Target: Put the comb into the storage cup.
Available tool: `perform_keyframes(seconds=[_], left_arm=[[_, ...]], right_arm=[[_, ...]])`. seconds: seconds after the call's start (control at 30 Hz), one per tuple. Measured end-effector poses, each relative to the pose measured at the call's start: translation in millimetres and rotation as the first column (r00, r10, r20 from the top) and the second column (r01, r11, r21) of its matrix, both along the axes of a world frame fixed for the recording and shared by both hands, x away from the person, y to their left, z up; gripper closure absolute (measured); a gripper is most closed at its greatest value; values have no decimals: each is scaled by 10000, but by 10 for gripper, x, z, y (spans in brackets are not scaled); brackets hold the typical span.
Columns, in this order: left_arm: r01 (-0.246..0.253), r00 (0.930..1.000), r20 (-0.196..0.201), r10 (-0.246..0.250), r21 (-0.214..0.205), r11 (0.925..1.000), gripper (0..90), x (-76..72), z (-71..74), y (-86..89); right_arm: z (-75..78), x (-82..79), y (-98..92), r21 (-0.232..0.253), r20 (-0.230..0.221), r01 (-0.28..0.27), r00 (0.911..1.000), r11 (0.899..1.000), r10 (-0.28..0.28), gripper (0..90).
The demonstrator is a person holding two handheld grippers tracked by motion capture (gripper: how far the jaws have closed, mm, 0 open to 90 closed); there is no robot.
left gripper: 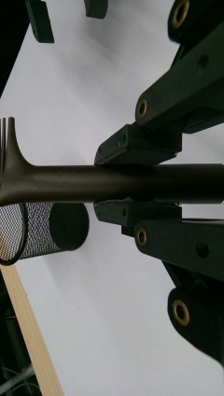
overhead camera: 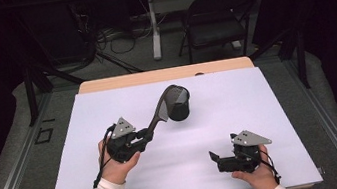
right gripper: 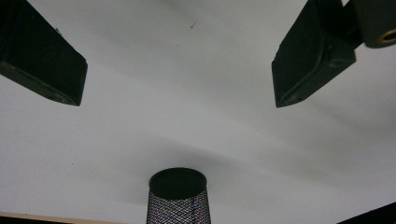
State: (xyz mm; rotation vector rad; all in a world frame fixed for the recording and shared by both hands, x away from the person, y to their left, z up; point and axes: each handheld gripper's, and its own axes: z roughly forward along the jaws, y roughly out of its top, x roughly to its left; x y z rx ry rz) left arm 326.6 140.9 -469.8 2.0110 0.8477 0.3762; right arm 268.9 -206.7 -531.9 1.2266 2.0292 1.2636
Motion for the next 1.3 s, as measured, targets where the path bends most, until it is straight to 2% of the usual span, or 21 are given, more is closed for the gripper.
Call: perform_keyframes(seconds=[0.27, 0.5, 0.67, 1.13, 1.3], left_arm=[[-119, 9995, 283, 124, -170, 9998, 723, -35, -78, -4], [-237, 9994, 224, 247, -418, 9988, 723, -64, -170, -8], [-327, 9988, 353, 344, -483, 9983, 723, -89, -225, -22], [-444, 9989, 136, 458, -897, 9950, 723, -101, -321, -35], [-475, 9985, 225, 498, -923, 9946, 723, -110, -330, -36]], right_arm=[[1, -2, -3, -3, 27, 5, 10000, 10000, -5, 39], [1, -2, -8, -50, 56, 15, 10000, 10000, -15, 56], [1, -1, -13, -45, 83, 11, 10000, 10000, -11, 66], [11, -1, -31, 44, 32, 22, 10000, 10000, -22, 75], [10, -1, -27, 69, 15, 9, 10000, 10000, -9, 78]])
